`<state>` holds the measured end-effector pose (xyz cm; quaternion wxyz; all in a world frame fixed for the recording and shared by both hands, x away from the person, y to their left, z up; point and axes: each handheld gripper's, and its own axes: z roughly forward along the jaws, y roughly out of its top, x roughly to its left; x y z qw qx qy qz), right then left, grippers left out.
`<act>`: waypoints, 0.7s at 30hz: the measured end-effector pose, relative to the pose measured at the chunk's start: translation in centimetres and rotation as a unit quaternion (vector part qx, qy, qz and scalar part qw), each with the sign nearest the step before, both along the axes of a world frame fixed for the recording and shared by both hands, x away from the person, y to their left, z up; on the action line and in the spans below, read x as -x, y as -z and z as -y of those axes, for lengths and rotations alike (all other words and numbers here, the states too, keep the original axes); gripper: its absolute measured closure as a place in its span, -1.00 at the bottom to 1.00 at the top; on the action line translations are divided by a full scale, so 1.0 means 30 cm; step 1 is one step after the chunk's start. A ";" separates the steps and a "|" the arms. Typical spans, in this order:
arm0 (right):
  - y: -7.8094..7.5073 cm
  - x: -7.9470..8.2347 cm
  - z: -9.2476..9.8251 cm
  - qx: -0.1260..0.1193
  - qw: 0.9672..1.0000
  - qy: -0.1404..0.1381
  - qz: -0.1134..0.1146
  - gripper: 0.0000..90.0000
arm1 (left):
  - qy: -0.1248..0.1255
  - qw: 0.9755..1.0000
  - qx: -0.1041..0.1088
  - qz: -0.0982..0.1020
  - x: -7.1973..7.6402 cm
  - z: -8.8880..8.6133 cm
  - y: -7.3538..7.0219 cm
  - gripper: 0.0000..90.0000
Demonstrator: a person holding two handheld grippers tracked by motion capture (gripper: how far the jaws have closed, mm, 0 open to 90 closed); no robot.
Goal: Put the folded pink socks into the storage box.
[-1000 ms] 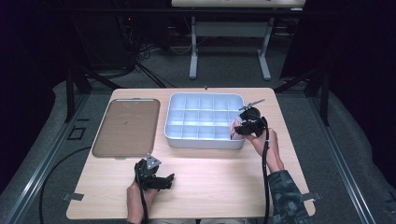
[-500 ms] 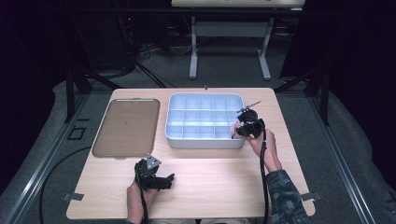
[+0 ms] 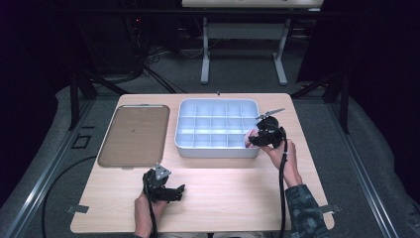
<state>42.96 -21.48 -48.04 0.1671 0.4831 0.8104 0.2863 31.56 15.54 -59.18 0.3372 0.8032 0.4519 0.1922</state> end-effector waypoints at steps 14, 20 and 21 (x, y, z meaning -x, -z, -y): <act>-0.060 0.112 0.024 -0.039 0.998 -0.021 0.038 -0.63 | -0.002 1.000 0.003 0.001 0.000 0.001 0.002 -0.96; -0.053 0.173 0.015 -0.039 0.997 -0.034 0.050 -0.71 | 0.002 1.000 -0.002 -0.001 -0.001 -0.001 -0.001 -0.96; -0.051 0.183 0.013 -0.038 0.997 -0.035 0.053 -0.72 | 0.002 1.000 -0.002 0.000 -0.001 -0.001 -0.001 -0.96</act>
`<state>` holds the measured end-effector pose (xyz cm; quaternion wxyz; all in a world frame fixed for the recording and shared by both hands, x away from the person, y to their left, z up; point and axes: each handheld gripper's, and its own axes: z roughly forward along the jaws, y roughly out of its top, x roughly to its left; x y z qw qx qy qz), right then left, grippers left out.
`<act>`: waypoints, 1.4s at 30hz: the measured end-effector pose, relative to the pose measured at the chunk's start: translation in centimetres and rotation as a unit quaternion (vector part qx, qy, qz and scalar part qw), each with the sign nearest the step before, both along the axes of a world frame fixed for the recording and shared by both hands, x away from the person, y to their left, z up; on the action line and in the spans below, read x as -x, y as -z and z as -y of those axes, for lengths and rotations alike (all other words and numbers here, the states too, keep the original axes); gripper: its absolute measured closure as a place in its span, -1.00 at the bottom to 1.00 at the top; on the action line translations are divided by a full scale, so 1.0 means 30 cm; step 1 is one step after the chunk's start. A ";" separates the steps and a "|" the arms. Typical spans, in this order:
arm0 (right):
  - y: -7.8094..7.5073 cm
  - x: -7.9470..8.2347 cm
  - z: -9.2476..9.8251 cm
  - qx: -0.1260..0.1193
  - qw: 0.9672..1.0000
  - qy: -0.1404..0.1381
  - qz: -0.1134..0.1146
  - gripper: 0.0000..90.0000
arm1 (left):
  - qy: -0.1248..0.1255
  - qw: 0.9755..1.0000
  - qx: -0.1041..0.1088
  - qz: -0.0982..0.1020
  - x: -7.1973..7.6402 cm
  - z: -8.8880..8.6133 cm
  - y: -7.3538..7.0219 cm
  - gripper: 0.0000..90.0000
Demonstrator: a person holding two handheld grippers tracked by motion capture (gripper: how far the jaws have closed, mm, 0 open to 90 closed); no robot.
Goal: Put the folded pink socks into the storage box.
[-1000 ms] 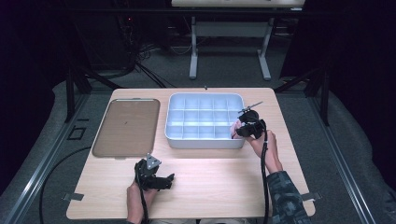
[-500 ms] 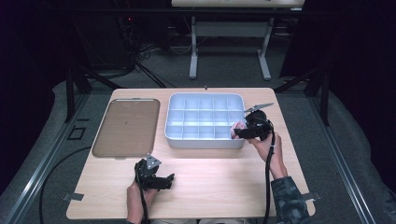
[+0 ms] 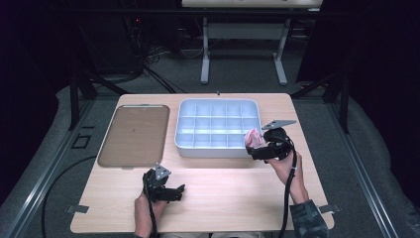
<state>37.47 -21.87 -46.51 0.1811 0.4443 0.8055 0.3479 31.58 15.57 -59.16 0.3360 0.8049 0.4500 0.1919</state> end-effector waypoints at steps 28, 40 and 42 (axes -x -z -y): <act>0.228 0.193 -0.040 0.005 0.999 -0.037 -0.020 -1.00 | -0.002 1.000 0.002 0.001 0.001 0.001 0.001 -0.96; 0.368 0.247 0.017 -0.020 1.000 -0.004 -0.004 -1.00 | -0.002 1.000 0.002 0.000 0.001 0.001 0.001 -0.96; 0.375 0.251 0.025 -0.020 1.000 -0.002 0.000 -1.00 | -0.002 1.000 0.002 0.001 0.001 0.001 0.001 -0.96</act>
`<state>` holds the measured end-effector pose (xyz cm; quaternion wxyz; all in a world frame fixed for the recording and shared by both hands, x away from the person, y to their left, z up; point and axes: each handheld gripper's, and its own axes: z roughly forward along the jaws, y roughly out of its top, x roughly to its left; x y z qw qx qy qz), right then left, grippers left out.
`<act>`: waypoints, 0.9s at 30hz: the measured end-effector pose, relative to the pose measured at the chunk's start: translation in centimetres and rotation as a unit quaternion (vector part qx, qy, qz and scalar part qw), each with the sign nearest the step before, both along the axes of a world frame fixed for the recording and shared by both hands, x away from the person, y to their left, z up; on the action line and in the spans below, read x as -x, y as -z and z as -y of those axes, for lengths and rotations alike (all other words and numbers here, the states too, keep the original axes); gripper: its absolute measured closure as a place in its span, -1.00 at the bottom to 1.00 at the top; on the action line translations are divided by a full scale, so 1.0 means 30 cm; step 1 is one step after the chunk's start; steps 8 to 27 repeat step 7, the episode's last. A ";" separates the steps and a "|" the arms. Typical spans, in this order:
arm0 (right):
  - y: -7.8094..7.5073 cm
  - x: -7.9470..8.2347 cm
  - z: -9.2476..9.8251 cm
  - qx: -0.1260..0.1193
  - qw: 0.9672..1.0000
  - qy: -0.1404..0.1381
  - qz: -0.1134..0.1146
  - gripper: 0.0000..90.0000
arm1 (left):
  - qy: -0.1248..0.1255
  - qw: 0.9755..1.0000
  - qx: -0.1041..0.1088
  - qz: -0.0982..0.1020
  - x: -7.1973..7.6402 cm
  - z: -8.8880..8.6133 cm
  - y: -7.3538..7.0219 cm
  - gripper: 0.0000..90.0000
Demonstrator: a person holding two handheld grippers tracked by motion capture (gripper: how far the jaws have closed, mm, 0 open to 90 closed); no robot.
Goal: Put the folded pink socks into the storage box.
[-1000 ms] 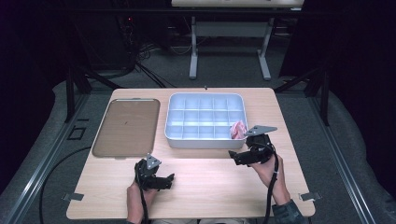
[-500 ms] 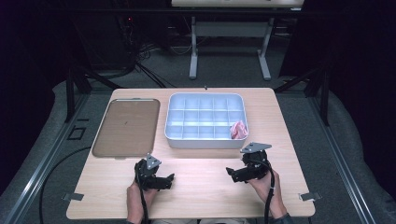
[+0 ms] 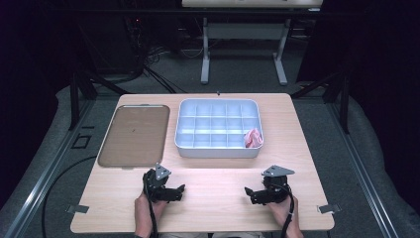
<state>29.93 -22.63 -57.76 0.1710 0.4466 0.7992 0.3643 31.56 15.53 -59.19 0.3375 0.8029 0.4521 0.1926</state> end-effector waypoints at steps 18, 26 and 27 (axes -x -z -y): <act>0.022 0.006 0.010 -0.002 1.000 0.001 0.002 -1.00 | 0.001 1.000 -0.001 0.000 0.000 0.000 0.000 -0.96; 0.022 0.006 0.010 -0.002 1.000 0.001 0.002 -1.00 | 0.001 1.000 -0.001 0.000 0.000 0.000 0.000 -0.96; 0.022 0.006 0.010 -0.002 1.000 0.001 0.002 -1.00 | 0.001 1.000 -0.001 0.000 0.000 0.000 0.000 -0.96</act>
